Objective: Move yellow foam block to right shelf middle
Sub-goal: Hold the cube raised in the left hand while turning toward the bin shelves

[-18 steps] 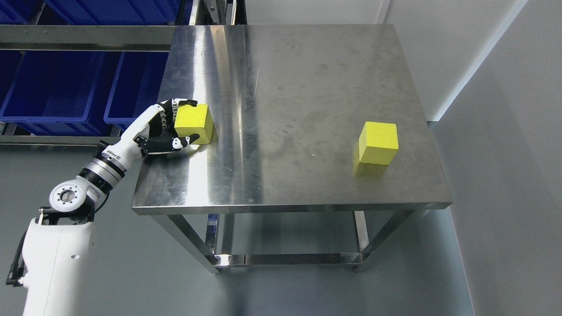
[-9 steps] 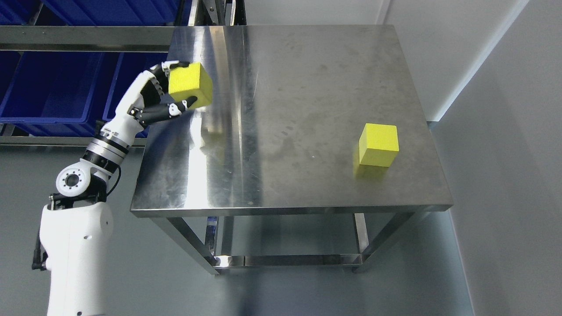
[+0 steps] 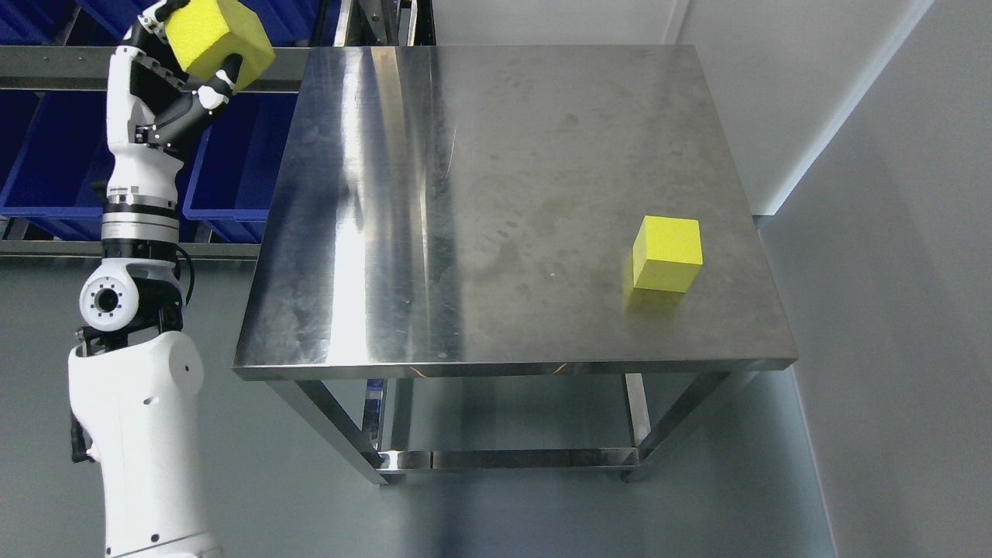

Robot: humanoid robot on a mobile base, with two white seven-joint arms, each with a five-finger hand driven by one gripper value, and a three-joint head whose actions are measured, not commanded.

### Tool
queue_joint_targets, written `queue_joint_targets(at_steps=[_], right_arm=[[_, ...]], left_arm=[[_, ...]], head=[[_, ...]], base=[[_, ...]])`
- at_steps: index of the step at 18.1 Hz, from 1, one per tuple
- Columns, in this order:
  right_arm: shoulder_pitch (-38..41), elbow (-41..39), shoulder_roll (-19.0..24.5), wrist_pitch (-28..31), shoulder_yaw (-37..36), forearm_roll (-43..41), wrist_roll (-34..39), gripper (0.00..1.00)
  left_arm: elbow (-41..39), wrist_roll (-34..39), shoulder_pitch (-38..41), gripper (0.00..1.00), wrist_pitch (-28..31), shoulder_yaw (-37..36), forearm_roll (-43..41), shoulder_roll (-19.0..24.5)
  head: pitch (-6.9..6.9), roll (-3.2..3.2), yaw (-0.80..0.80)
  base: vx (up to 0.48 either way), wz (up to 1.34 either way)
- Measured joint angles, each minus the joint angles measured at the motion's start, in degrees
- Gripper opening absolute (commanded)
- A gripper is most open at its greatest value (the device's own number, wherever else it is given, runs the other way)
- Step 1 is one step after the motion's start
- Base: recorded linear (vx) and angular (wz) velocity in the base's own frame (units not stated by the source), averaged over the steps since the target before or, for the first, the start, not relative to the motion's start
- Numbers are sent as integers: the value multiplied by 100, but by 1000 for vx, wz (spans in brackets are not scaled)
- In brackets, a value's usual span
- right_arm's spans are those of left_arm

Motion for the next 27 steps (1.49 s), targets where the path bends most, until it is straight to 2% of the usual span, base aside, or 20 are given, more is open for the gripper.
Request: queue_joint_targets(at_steps=[5,14,27], right_arm=[[0,0,0,0,0,0,0,100],[0,0,0,0,0,0,0,100],[-2,0,0,0,0,0,-1,100]], left_arm=[[-232,-17,218,34,-271,139,41,-111],[-500,-202,468,34,-342,286,62,-215],[-682,-204,624,35,-348,304,66,-269]], head=[[0,0,0],[-1,0,0],[-2,0,0]], base=[[-14,125],[0,345],[-52,920]])
